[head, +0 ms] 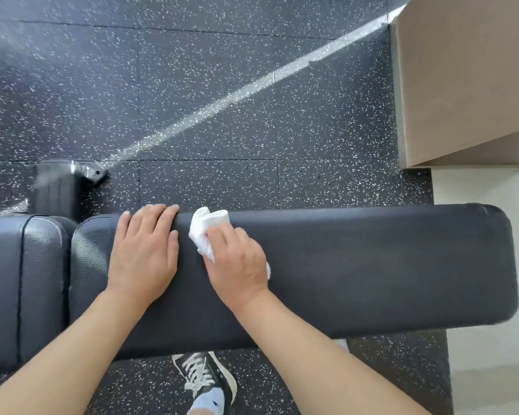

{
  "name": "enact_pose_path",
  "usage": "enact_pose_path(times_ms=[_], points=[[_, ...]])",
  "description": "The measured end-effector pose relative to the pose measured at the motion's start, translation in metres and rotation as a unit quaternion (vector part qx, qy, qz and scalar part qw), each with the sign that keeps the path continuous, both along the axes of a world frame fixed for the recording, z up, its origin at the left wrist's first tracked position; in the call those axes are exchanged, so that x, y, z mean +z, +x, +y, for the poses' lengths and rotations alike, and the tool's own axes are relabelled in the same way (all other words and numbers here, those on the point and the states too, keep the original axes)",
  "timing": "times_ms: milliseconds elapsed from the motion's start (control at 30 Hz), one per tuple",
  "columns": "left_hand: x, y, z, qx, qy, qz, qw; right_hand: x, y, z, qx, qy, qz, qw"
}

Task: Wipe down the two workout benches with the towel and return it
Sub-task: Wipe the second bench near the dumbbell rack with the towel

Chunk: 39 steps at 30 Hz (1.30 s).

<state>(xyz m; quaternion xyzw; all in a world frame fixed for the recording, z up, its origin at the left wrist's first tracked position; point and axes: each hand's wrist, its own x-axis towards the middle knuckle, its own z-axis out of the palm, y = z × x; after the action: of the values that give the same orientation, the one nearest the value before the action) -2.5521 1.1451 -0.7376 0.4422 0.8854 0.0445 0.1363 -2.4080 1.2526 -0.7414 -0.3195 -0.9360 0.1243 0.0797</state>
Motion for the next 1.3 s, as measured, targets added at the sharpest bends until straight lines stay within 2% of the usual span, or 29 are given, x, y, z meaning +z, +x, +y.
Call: enact_pose_path(times_ms=[133, 200, 300, 433, 667, 1000, 1133, 1200, 1300], points=[[0.017, -0.011, -0.043, 0.017, -0.004, -0.024, 1.0, 0.005, -0.025, -0.061, 0.061, -0.039, -0.006, 0.997], [0.031, -0.011, -0.061, 0.032, -0.017, -0.043, 0.998, 0.011, -0.032, -0.074, 0.055, -0.086, -0.016, 0.995], [0.055, -0.011, -0.087, 0.078, -0.035, -0.066, 0.994, 0.031, -0.033, -0.078, 0.034, -0.212, -0.033, 0.976], [0.096, -0.006, -0.117, 0.138, -0.038, -0.083, 0.986, 0.069, -0.027, -0.075, 0.005, -0.261, -0.018, 0.965], [0.188, 0.0, -0.132, 0.251, 0.013, -0.086, 0.964, 0.17, -0.038, -0.041, 0.027, -0.273, -0.004, 0.962], [0.368, 0.015, -0.131, 0.332, 0.122, -0.083, 0.932, 0.351, -0.062, -0.001, 0.104, -0.263, 0.001, 0.959], [0.455, 0.028, -0.143, 0.321, 0.17, -0.049, 0.93, 0.43, -0.062, 0.005, 0.138, -0.308, 0.023, 0.941], [0.495, 0.036, -0.15, 0.322, 0.184, -0.018, 0.929, 0.466, -0.061, 0.004, 0.162, -0.295, 0.022, 0.941], [0.548, 0.05, -0.161, 0.339, 0.185, 0.028, 0.922, 0.514, -0.06, -0.002, 0.233, -0.237, 0.069, 0.941]])
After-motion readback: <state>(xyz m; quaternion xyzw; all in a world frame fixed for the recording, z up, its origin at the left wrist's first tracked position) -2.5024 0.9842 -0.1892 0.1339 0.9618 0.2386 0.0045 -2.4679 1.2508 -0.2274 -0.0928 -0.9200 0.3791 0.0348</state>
